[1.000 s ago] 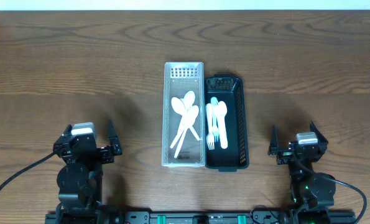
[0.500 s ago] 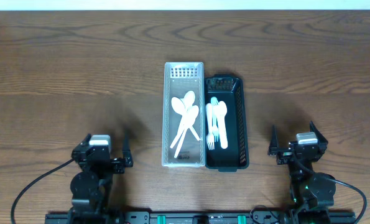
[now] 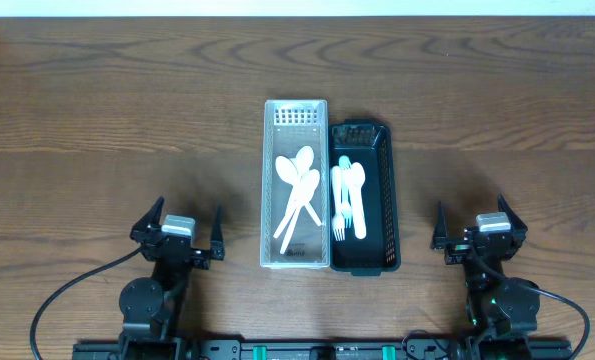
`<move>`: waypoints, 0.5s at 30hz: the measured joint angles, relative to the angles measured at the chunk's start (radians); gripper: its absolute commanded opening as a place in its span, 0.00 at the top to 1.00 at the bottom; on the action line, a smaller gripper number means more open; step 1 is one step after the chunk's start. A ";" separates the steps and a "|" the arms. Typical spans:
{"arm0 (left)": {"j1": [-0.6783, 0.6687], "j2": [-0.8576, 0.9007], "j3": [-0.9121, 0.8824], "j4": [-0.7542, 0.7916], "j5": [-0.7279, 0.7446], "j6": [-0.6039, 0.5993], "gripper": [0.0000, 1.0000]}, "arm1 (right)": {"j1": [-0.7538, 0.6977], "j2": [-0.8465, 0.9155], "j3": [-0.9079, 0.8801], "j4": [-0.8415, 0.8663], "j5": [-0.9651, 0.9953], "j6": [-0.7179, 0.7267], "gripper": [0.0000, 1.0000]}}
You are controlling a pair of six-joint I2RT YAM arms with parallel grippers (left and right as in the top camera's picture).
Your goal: Pack container
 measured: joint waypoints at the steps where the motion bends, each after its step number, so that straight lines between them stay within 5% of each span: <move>1: 0.000 0.000 -0.002 0.006 0.008 0.005 0.02 | 0.000 0.000 0.000 0.000 0.000 0.000 0.01; 15: 0.000 0.001 -0.011 0.015 0.010 -0.010 0.02 | 0.000 0.000 0.000 0.000 0.000 0.000 0.01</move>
